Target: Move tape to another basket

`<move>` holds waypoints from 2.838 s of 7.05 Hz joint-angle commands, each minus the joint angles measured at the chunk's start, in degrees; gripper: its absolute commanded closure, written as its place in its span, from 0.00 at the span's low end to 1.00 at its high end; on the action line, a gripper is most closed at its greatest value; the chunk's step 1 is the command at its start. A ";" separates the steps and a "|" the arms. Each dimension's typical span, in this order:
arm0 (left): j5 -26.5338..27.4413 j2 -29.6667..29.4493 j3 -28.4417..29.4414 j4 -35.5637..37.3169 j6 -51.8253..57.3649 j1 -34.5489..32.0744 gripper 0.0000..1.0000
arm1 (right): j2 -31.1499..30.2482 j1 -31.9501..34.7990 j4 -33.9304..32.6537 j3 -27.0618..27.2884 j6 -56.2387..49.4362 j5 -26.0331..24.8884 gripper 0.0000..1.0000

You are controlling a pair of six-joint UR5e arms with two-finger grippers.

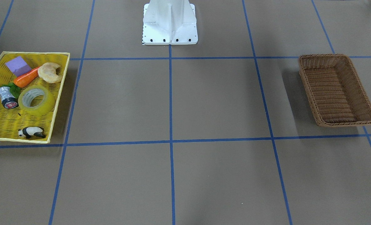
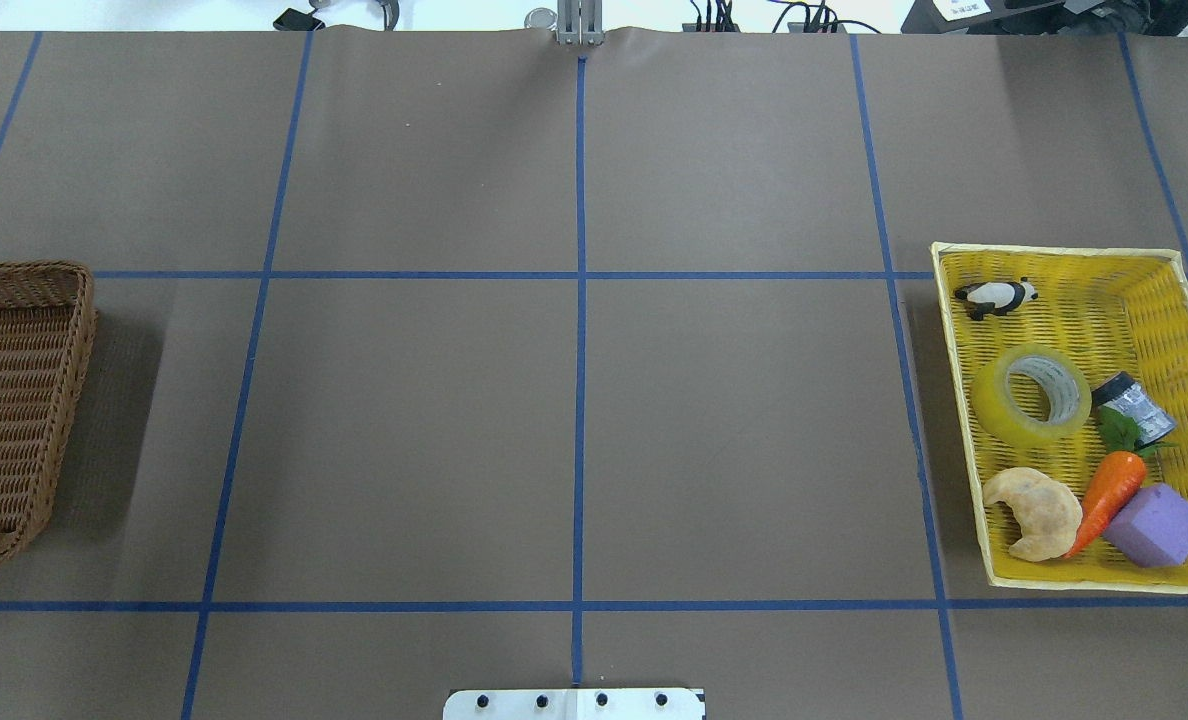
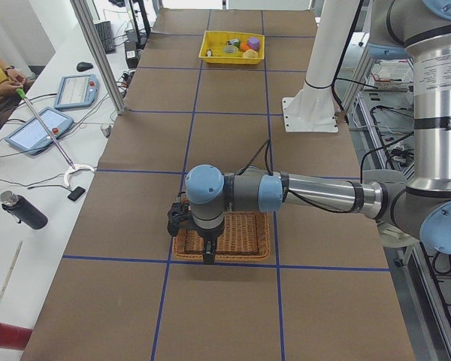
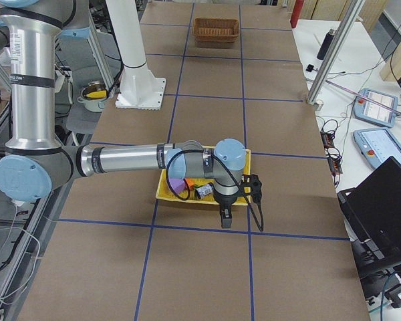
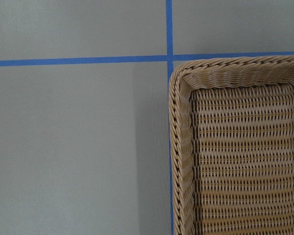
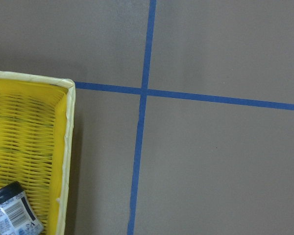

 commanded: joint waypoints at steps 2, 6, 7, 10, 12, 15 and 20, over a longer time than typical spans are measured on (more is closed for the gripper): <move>-0.09 -0.14 -0.15 0.08 -0.09 0.09 0.01 | -0.02 -0.04 0.17 0.22 -0.03 0.00 0.00; 0.08 -0.67 0.01 -5.42 -0.53 0.18 0.01 | 2.61 -1.88 10.13 1.28 0.67 -0.61 0.00; 0.17 -1.19 0.02 -10.15 -0.62 0.09 0.01 | 2.62 -1.88 18.11 1.19 0.85 -0.44 0.00; 0.35 -3.48 4.05 -18.01 -0.54 0.09 0.01 | 2.35 -2.32 25.02 -0.12 4.89 2.27 0.00; 0.17 -3.92 4.06 -19.33 -0.53 0.18 0.01 | 3.84 -8.52 25.40 0.66 5.86 3.69 0.00; 0.09 -3.84 8.18 -26.27 -0.71 0.18 0.01 | 6.31 -20.74 25.48 -0.04 11.35 2.56 0.00; 0.09 -3.84 8.11 -26.63 -0.71 0.18 0.01 | 5.60 -29.29 25.48 -5.38 11.57 -0.26 0.00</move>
